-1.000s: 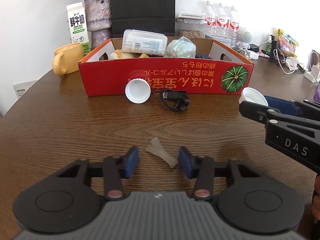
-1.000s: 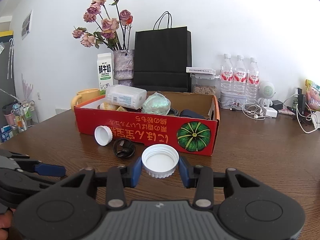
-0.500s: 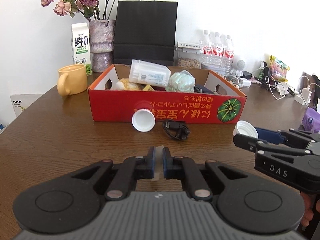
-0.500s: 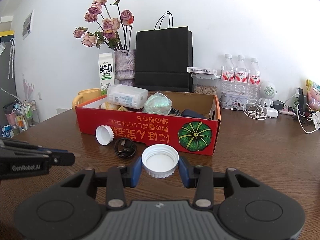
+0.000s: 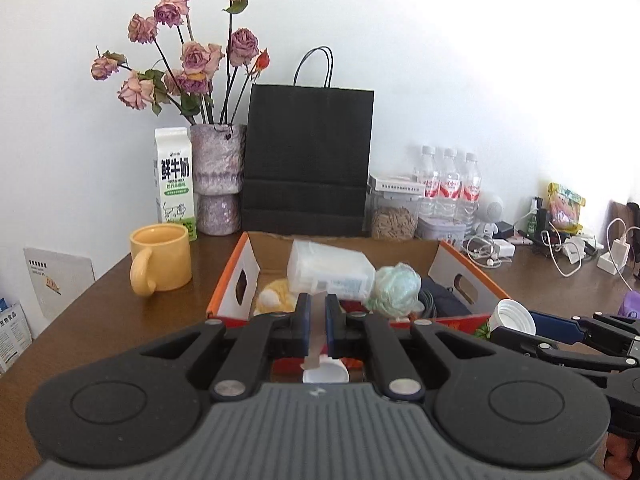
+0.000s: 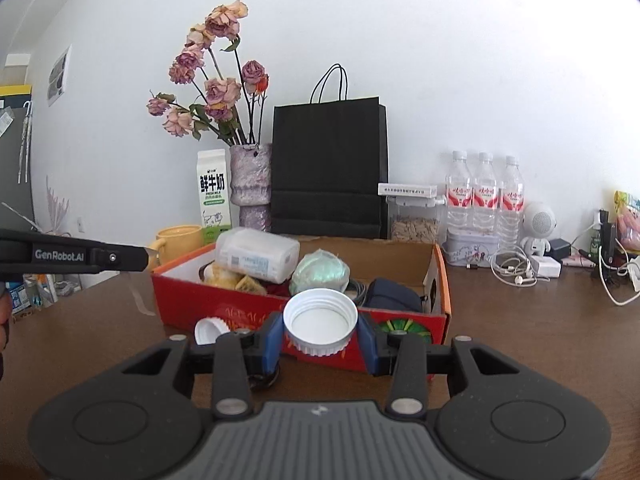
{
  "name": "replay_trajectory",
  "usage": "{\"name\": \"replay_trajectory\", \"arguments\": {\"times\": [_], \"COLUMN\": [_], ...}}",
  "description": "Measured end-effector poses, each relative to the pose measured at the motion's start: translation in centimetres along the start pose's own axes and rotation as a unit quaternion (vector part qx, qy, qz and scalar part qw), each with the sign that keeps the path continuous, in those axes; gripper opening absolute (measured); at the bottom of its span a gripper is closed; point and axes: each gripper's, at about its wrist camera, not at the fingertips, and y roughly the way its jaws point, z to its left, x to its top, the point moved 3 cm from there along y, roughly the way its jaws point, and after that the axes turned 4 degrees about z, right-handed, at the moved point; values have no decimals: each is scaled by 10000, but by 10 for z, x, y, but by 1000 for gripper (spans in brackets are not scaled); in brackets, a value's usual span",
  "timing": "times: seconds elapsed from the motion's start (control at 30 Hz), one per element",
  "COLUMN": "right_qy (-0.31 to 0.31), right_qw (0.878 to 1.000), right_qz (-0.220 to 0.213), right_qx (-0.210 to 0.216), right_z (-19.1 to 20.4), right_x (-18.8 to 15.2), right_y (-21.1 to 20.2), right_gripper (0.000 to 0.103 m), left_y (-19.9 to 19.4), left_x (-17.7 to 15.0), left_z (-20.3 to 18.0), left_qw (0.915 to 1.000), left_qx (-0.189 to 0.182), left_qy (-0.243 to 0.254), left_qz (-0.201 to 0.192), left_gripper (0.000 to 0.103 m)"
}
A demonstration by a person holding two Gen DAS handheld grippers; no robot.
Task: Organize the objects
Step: 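Carry the beige piece and cap into the box and open both tools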
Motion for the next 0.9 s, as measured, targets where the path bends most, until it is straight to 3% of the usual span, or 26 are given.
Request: {"name": "replay_trajectory", "arguments": {"times": [0.4,0.6,0.9], "right_qy": [109,361,507], "right_qw": [9981,9972,9957], "right_qz": [-384,-245,-155], "right_qx": [-471,-607,-754], "right_z": [-4,-18,-38], "right_x": [62,56,44], "right_y": [80,125,148], "right_gripper": [39,39,39], "left_y": [67,104,133], "left_x": [50,58,57], "left_z": [27,34,40], "left_qw": [9988,9988,9997], "left_qx": [175,177,-3], "left_qy": [-93,-143,-36], "left_qz": [-440,-443,-222], "left_gripper": [8,8,8]}}
